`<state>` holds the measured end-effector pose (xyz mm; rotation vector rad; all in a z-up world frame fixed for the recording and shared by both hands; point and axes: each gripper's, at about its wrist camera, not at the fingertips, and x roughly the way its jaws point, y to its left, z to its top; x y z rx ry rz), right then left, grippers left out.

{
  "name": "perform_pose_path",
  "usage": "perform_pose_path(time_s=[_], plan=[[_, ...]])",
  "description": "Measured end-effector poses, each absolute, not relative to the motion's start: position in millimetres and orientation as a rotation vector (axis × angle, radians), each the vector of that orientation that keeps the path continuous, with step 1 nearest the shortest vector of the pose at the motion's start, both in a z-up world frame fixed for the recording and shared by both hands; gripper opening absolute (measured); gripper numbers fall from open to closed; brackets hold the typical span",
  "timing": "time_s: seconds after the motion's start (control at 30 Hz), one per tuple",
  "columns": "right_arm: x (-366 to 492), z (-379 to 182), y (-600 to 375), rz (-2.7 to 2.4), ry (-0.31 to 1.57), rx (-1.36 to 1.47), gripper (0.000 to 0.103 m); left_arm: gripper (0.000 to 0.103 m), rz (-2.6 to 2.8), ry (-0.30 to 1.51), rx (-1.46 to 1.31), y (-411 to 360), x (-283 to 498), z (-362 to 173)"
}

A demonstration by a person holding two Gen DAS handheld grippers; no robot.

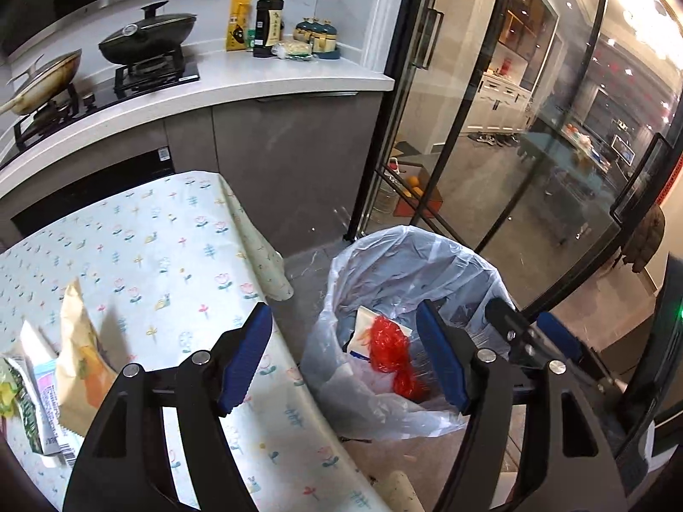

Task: Collect trash
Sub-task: 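Carry the scrubber and red bag over the trash bin and open both grippers, then move both tools back over the table toward the remaining trash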

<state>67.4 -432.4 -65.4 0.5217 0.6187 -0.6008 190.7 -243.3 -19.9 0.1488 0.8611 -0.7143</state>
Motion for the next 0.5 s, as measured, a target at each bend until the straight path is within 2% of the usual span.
perform_pose_path(time_s=[0.3, 0.5], plan=[[59, -44, -407, -0.571, 0.592, 0.513, 0.080, 0.067, -0.679, 0.839, 0.129, -215, 191, -10], [52, -30, -378, -0.534, 0.584, 0.499, 0.080, 0.074, -0.647, 0.824, 0.105, -187, 184, -2]])
